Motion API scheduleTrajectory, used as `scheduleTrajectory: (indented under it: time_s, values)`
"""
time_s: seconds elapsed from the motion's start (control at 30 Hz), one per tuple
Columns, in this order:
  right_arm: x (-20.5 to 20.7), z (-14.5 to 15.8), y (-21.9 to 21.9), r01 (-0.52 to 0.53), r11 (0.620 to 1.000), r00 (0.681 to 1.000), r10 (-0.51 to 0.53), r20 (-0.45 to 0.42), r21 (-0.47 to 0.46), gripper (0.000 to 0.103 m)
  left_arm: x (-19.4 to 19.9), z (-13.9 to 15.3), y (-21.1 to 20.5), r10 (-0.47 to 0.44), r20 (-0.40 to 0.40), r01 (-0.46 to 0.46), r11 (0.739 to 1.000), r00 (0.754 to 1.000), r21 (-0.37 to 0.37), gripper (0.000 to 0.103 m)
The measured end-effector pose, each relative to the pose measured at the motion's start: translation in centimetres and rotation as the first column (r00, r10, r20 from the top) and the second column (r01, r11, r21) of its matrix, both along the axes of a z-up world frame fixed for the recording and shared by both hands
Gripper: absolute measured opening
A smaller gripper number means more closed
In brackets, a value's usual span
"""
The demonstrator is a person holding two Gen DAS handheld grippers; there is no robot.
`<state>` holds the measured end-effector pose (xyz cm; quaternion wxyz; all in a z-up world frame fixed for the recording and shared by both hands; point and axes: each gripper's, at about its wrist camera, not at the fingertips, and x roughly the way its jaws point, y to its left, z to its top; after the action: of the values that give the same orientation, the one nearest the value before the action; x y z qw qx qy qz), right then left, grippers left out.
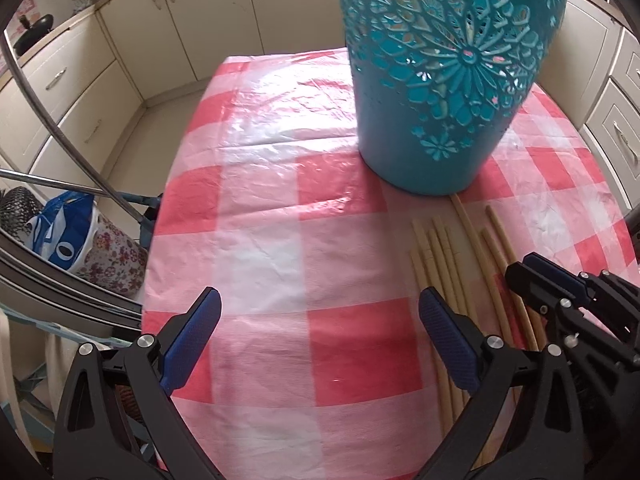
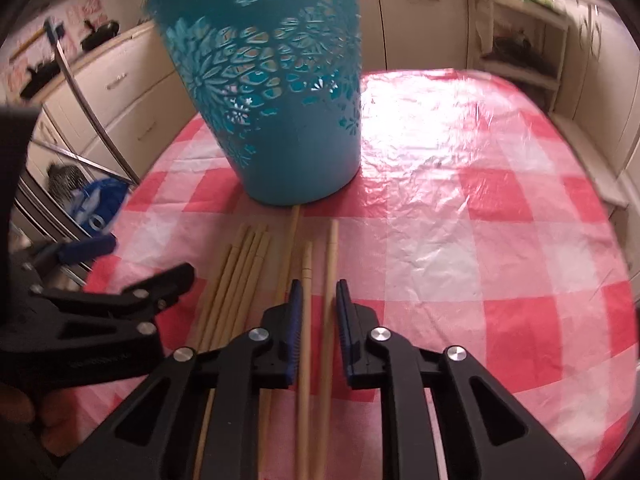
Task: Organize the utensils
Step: 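Lower the left tool to the chopsticks and close on one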
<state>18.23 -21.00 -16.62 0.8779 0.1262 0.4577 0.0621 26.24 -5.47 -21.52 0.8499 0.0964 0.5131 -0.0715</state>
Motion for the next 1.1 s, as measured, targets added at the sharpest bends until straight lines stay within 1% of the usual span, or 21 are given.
scheduleTrajectory:
  time_s: [0.1,0.13,0.2,0.3,0.37,0.5,0.57,0.63,0.67,0.7,0.77,0.83,0.9,0.93,1.03,1.1]
  values:
    - [-0.2,0.1,-0.1,0.002,0.999,1.000,-0.001,0.007,-0.035,0.017,0.0,-0.5,-0.6,-0.005,-0.006,0.005,1.000,1.000,0.015,0.095]
    - [-0.2,0.0,-0.2,0.000,1.000,1.000,0.000,0.001,-0.008,0.017,0.0,-0.7,-0.7,-0.007,-0.008,0.007,1.000,1.000,0.015,0.095]
    - [-0.1,0.1,-0.3,0.001,1.000,1.000,-0.001,0.003,-0.014,0.017,0.1,-1.0,-1.0,-0.007,-0.009,0.007,1.000,1.000,0.018,0.095]
    - [-0.2,0.2,-1.0,0.009,0.999,1.000,-0.009,0.004,0.039,0.017,0.2,-1.3,-1.1,-0.008,-0.014,0.008,1.000,1.000,0.014,0.095]
    - [-0.3,0.3,-1.1,0.017,1.000,1.000,-0.017,0.012,-0.006,0.017,0.2,-1.3,-1.1,-0.009,-0.014,0.009,1.000,1.000,0.012,0.095]
    - [-0.4,0.2,-1.3,0.018,1.000,1.000,-0.018,0.002,-0.006,0.017,0.4,-1.2,-0.8,0.003,-0.028,-0.003,1.000,1.000,-0.018,0.095]
    - [-0.3,0.1,-1.1,0.013,1.000,1.000,-0.013,0.001,-0.026,0.017,0.3,-0.8,-0.6,0.000,-0.019,-0.001,0.999,1.000,-0.034,0.095]
    - [-0.3,0.2,-0.8,0.007,0.999,1.000,-0.007,0.005,-0.052,0.017,0.2,-0.7,-0.9,-0.010,-0.010,0.010,1.000,1.000,-0.017,0.095]
    - [-0.3,0.2,-0.8,0.006,0.999,1.000,-0.006,0.004,-0.042,0.017,0.2,-0.8,-0.9,-0.010,-0.011,0.010,1.000,1.000,-0.017,0.095]
    - [-0.2,0.1,-0.8,0.005,0.999,1.000,-0.005,0.003,-0.040,0.017,0.1,-0.8,-0.9,-0.009,-0.016,0.009,0.999,1.000,-0.031,0.095]
    - [-0.2,0.1,-0.3,-0.001,0.998,1.000,0.002,0.007,-0.070,0.017,0.1,-0.8,-0.9,-0.013,-0.023,0.012,0.999,1.000,-0.049,0.095]
    - [-0.1,0.1,0.2,-0.010,0.994,1.000,0.011,0.009,-0.108,0.016,0.0,-0.9,-1.2,-0.028,-0.019,0.027,0.999,0.999,-0.030,0.095]
    - [0.0,0.1,0.1,-0.014,0.992,1.000,0.015,0.006,-0.129,0.011,-0.2,-0.9,-1.3,-0.030,-0.017,0.030,0.999,0.999,-0.029,0.095]
    - [0.1,0.1,-0.1,-0.011,0.992,1.000,0.012,0.003,-0.124,0.008,-0.2,-0.9,-1.2,-0.030,-0.017,0.030,0.999,0.999,-0.029,0.095]
    - [0.3,0.0,-0.4,-0.011,0.994,1.000,0.011,-0.002,-0.106,0.008,-0.1,-0.8,-1.2,-0.023,-0.015,0.023,1.000,1.000,-0.020,0.095]
    - [0.7,0.0,0.1,-0.035,0.989,0.999,0.035,-0.003,-0.142,0.008,-0.1,-0.8,-1.3,-0.025,-0.016,0.025,1.000,1.000,-0.017,0.095]
